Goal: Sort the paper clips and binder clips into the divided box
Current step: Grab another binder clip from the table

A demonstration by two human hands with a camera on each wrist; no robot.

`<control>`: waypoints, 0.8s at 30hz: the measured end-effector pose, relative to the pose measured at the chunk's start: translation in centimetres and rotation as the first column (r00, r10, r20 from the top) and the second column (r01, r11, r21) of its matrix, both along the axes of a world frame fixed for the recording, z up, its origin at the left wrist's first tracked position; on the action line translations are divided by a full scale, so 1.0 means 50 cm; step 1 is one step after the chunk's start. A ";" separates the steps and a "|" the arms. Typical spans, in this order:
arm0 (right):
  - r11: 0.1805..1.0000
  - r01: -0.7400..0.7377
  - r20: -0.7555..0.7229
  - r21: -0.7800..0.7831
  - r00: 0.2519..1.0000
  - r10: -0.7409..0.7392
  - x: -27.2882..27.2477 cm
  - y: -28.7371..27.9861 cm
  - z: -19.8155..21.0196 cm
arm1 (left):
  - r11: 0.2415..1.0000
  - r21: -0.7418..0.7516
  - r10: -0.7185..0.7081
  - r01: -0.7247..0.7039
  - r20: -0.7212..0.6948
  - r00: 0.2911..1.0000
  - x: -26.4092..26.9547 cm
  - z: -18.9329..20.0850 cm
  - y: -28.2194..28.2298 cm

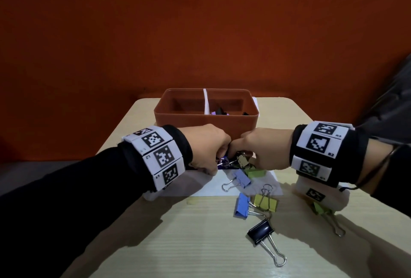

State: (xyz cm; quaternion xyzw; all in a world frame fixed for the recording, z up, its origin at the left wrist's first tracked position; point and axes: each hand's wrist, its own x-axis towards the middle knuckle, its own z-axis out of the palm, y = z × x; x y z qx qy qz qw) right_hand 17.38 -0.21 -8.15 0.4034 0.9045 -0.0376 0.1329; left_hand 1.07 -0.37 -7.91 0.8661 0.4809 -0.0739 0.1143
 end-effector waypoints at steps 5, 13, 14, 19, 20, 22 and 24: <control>1.000 0.023 0.004 -0.009 1.000 -0.023 -0.002 0.002 0.000 | 1.000 -0.025 0.001 -0.003 -0.055 0.998 0.000 0.001 -0.006; 0.997 0.074 -0.013 0.006 0.997 -0.074 0.007 0.002 0.000 | 1.000 -0.022 -0.001 -0.001 -0.074 0.997 -0.007 0.000 -0.010; 0.997 0.073 -0.022 0.009 0.997 -0.072 0.008 0.001 0.001 | 1.000 -0.012 0.005 -0.006 -0.065 0.998 -0.007 0.002 -0.011; 0.996 0.091 -0.068 0.023 0.994 -0.089 0.018 -0.016 0.019 | 0.997 -0.071 0.030 -0.028 0.026 0.999 0.000 0.018 -0.013; 0.995 0.098 -0.078 0.027 0.992 -0.095 0.020 -0.019 0.023 | 0.997 -0.074 0.026 -0.024 0.027 0.999 0.003 0.020 -0.016; 0.993 0.112 -0.100 0.023 0.989 -0.109 0.026 -0.025 0.033 | 0.999 -0.053 -0.005 0.005 0.012 1.000 0.011 0.020 -0.022; 0.991 0.133 -0.119 -0.004 0.984 -0.133 0.034 -0.027 0.045 | 0.998 -0.038 -0.053 0.053 0.007 0.999 0.018 0.017 -0.028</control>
